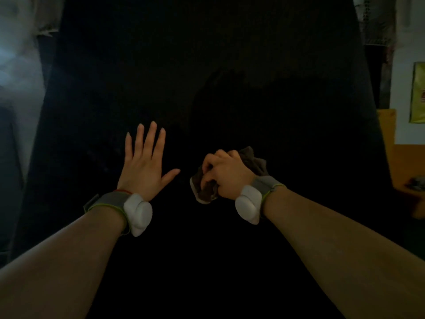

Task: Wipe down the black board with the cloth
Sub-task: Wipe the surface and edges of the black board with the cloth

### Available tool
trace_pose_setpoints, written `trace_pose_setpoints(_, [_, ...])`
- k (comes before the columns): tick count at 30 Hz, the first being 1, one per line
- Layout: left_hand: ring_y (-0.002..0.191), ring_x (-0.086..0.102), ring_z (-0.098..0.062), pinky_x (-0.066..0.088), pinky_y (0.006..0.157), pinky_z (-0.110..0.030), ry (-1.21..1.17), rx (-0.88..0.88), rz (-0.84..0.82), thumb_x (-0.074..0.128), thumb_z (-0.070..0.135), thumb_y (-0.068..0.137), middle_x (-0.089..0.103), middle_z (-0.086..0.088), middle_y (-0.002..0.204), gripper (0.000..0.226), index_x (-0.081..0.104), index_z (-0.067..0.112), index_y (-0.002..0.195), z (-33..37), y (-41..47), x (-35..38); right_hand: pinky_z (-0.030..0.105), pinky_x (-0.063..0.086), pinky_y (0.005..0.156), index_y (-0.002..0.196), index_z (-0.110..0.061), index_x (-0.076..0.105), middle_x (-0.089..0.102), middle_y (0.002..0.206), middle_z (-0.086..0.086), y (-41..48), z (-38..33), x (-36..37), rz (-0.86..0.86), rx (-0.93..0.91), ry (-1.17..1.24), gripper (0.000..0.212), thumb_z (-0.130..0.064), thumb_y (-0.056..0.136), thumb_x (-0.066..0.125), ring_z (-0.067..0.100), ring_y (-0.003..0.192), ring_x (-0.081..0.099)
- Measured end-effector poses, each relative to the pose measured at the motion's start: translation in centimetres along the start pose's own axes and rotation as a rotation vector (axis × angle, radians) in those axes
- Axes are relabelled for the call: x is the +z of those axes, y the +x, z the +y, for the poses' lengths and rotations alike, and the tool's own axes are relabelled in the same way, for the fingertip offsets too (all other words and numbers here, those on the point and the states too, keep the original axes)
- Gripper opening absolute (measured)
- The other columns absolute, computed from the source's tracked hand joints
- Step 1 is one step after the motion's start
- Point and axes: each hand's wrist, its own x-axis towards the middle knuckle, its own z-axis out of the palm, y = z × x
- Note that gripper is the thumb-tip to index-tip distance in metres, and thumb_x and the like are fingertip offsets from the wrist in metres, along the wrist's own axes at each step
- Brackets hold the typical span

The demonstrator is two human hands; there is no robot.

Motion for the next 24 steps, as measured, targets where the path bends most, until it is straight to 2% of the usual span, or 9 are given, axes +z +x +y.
trace_pose_setpoints(2, [0.142, 0.003, -0.041, -0.007, 0.112, -0.052, 0.011, 0.003, 0.006, 0.049, 0.057, 0.08, 0.01, -0.022, 0.155, 0.094, 0.014, 0.002, 0.148, 0.1, 0.0, 0.3, 0.034, 0.024, 0.095, 0.116, -0.033, 0.065, 0.041, 0.132, -0.003, -0.1, 0.2, -0.9, -0.014, 0.016, 0.053, 0.034, -0.014, 0.091, 0.053, 0.022, 0.12, 0.034])
trace_pose_setpoints(3, [0.141, 0.004, -0.041, -0.01, 0.112, -0.05, 0.01, 0.006, 0.017, 0.047, 0.058, 0.08, 0.011, -0.024, 0.154, 0.094, 0.015, 0.001, 0.147, 0.0, 0.1, 0.4, 0.034, 0.023, 0.092, 0.116, -0.03, 0.064, 0.042, 0.131, -0.001, 0.0, 0.2, -1.5, 0.045, 0.046, 0.101, 0.034, -0.012, 0.089, 0.055, 0.024, 0.12, 0.034])
trace_pose_setpoints(6, [0.14, 0.004, -0.04, -0.016, 0.111, -0.045, 0.023, 0.018, 0.045, 0.041, 0.065, 0.084, 0.014, -0.025, 0.153, 0.094, 0.014, 0.0, 0.147, -0.2, 0.1, 0.8, 0.038, 0.024, 0.094, 0.124, -0.026, 0.06, 0.04, 0.133, 0.007, 1.0, 0.5, -3.5, 0.392, 0.196, 0.149, 0.039, -0.01, 0.088, 0.055, 0.028, 0.122, 0.034])
trace_pose_setpoints(8, [0.14, 0.003, -0.039, -0.016, 0.111, -0.045, 0.038, 0.022, 0.048, 0.039, 0.068, 0.085, 0.013, -0.024, 0.153, 0.094, 0.011, 0.003, 0.147, -0.4, 0.2, 0.9, 0.043, 0.024, 0.101, 0.13, -0.028, 0.053, 0.034, 0.137, 0.009, 2.4, 0.7, -4.5, 0.476, 0.293, 0.131, 0.043, -0.013, 0.09, 0.053, 0.03, 0.126, 0.031])
trace_pose_setpoints(11, [0.14, 0.002, -0.039, -0.016, 0.111, -0.044, 0.031, 0.017, 0.049, 0.036, 0.067, 0.084, 0.012, -0.022, 0.154, 0.093, 0.011, 0.005, 0.148, -0.5, 0.2, 0.9, 0.046, 0.023, 0.103, 0.133, -0.033, 0.047, 0.03, 0.139, 0.008, 3.7, 0.7, -4.1, 0.406, 0.343, 0.094, 0.046, -0.018, 0.09, 0.055, 0.031, 0.128, 0.027])
trace_pose_setpoints(16, [0.142, -0.001, -0.038, -0.017, 0.111, -0.044, 0.004, 0.033, 0.054, 0.053, 0.054, 0.083, 0.007, -0.022, 0.155, 0.093, 0.012, 0.003, 0.148, -0.4, 0.1, 0.7, 0.04, 0.017, 0.095, 0.118, -0.034, 0.061, 0.038, 0.128, 0.005, 2.9, 0.5, -1.2, 0.337, 0.182, 0.067, 0.031, -0.024, 0.089, 0.058, 0.029, 0.118, 0.031])
trace_pose_setpoints(18, [0.142, -0.005, -0.037, -0.017, 0.111, -0.045, -0.008, 0.036, 0.028, 0.054, 0.05, 0.083, 0.003, -0.021, 0.156, 0.092, 0.01, 0.004, 0.149, -0.3, -0.1, 0.3, 0.036, 0.014, 0.091, 0.114, -0.035, 0.064, 0.04, 0.125, 0.004, 2.4, 0.0, -0.3, 0.283, 0.128, 0.063, 0.026, -0.026, 0.09, 0.058, 0.028, 0.116, 0.031])
trace_pose_setpoints(21, [0.143, -0.003, -0.039, -0.01, 0.112, -0.05, -0.034, 0.043, 0.002, 0.056, 0.044, 0.085, 0.003, -0.02, 0.156, 0.087, 0.013, 0.003, 0.149, -0.2, -0.3, -0.3, 0.033, 0.011, 0.086, 0.114, -0.036, 0.064, 0.041, 0.126, 0.001, 1.2, -1.0, 1.4, 0.218, 0.067, 0.043, 0.026, -0.026, 0.092, 0.055, 0.026, 0.117, 0.031])
trace_pose_setpoints(24, [0.143, 0.001, -0.04, -0.005, 0.112, -0.054, -0.036, 0.033, -0.011, 0.061, 0.041, 0.084, 0.007, -0.02, 0.156, 0.087, 0.016, 0.003, 0.148, 0.0, -1.7, -0.3, 0.032, 0.009, 0.09, 0.116, -0.037, 0.063, 0.04, 0.13, -0.001, -0.3, -2.0, 3.0, 0.169, 0.033, 0.035, 0.027, -0.026, 0.095, 0.05, 0.025, 0.12, 0.03])
